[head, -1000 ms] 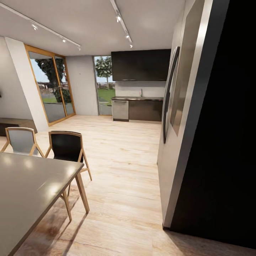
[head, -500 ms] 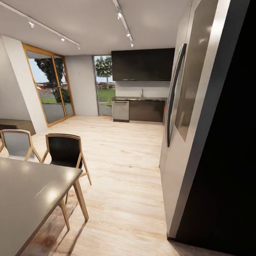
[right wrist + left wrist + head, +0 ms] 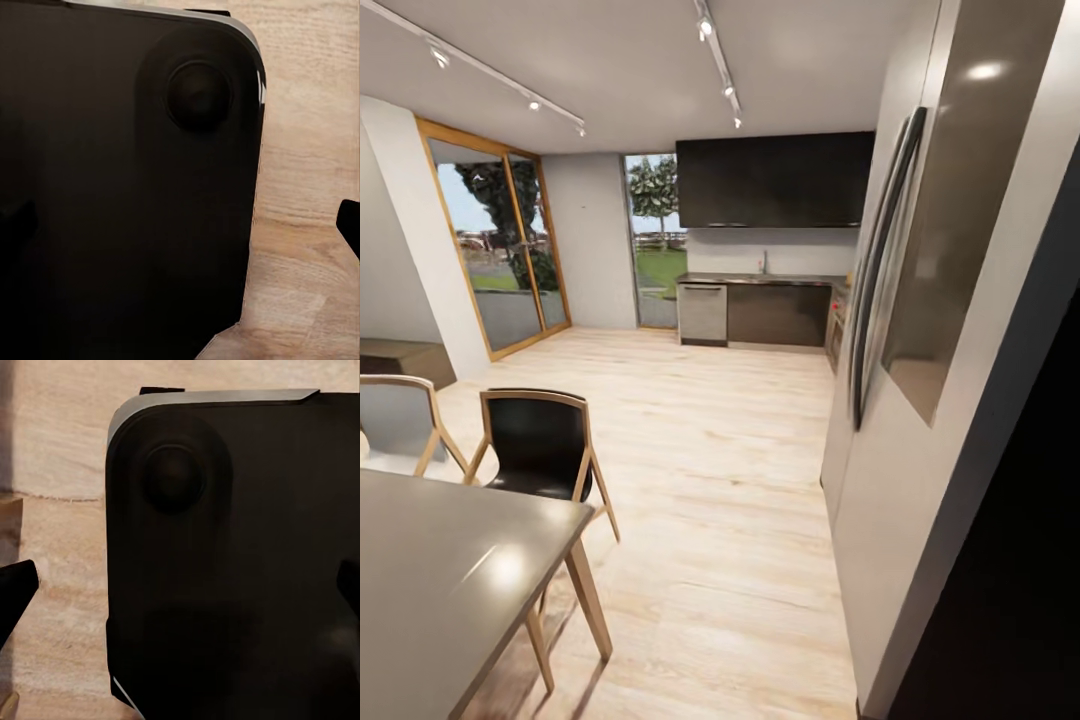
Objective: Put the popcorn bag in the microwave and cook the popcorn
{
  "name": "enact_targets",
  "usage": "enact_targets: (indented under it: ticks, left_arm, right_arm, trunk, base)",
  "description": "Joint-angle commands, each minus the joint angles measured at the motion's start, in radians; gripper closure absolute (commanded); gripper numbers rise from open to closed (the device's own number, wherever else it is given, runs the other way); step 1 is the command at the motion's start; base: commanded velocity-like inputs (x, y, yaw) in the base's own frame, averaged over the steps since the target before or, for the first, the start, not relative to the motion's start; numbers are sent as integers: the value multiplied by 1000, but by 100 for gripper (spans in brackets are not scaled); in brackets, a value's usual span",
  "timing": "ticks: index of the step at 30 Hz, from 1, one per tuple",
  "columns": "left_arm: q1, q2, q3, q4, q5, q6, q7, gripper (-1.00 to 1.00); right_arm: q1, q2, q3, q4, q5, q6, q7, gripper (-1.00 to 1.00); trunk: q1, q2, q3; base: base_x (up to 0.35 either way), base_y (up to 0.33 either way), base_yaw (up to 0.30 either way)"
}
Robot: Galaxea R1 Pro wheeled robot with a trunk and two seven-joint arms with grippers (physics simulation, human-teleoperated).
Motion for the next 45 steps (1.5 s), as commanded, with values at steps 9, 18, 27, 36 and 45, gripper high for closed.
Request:
enact_targets:
  ticks: [9,18,27,36,45]
  left_arm:
    - [0,0,0,0,2,-2,0,-100]
    - [0,0,0,0,4,-4,0,-100]
    - [0,0,1,0,4,-4,0,-100]
    - [0,0,1,0,4,-4,0,-100]
    - [0,0,2,0,4,-4,0,-100]
  right_arm:
    - [1,1,1,0,3,-3,-1,-100]
    - [0,3,-1,0,0,-2,-2,-100]
    - [0,3,-1,0,-1,-3,-2,-100]
    - [0,3,0,0,-2,-2,-2,-100]
    - [0,-2,4,0,1,-1,-1,-100]
  trunk:
    - [1,0,-1]
    - [1,0,-1]
    - [1,0,-1]
    - [1,0,-1]
    - [1,0,-1]
  base:
    - [305,138,0]
    - [77,31,-139]
    - [1,0,-228]
    - [0,0,-144]
    - [0,0,-5]
